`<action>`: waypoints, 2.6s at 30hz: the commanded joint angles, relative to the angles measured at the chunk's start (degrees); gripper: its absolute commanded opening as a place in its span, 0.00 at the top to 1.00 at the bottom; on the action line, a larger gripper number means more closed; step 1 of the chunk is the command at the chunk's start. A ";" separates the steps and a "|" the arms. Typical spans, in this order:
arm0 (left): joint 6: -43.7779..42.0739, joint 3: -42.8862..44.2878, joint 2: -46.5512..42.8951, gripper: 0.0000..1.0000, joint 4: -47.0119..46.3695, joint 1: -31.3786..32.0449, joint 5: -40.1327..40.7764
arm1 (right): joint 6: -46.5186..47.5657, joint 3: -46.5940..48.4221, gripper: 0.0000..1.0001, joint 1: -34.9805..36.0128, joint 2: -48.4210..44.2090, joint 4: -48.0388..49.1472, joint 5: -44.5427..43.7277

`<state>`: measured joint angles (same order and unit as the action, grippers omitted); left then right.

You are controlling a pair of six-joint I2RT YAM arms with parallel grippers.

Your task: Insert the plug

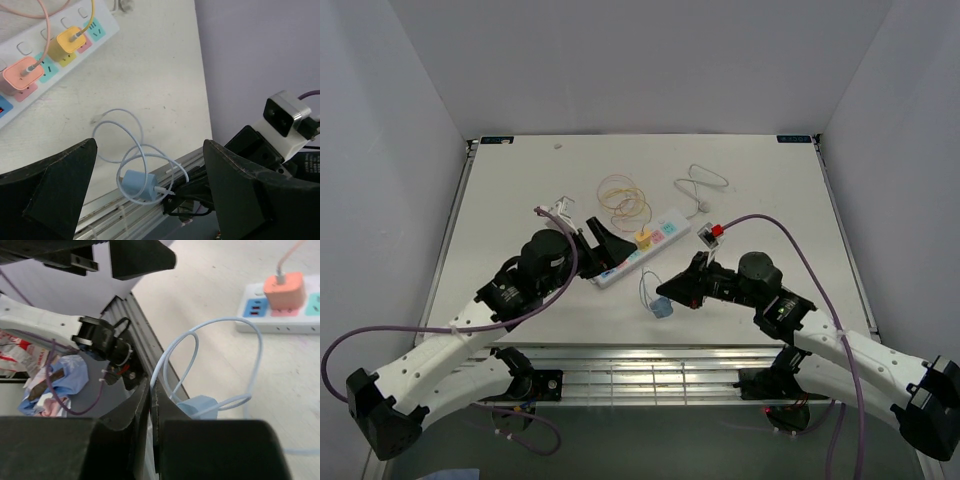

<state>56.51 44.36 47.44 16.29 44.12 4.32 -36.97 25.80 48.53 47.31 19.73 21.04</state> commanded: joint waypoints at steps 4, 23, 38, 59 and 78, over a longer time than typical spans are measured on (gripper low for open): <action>-11.58 1.53 4.76 0.02 -1.16 0.35 -14.74 | 2.43 3.47 0.92 -5.02 1.99 -9.79 -4.95; -15.90 -0.16 16.45 0.35 -15.85 14.22 -6.12 | -14.25 6.29 0.92 -6.96 2.88 -13.49 -12.69; -21.17 4.33 24.61 0.41 -20.86 29.08 29.68 | -26.13 3.99 0.92 -6.35 -3.54 -11.38 -16.64; -4.35 11.18 22.35 1.00 0.55 35.60 41.91 | 10.46 11.02 0.11 -5.55 -11.88 -34.21 -30.18; 33.14 35.18 34.20 1.00 44.35 23.38 39.37 | 35.30 16.21 0.10 8.49 -6.20 -29.49 -18.64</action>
<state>86.35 76.14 81.60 57.23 68.49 44.47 -5.76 38.20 53.95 39.29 -14.74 6.63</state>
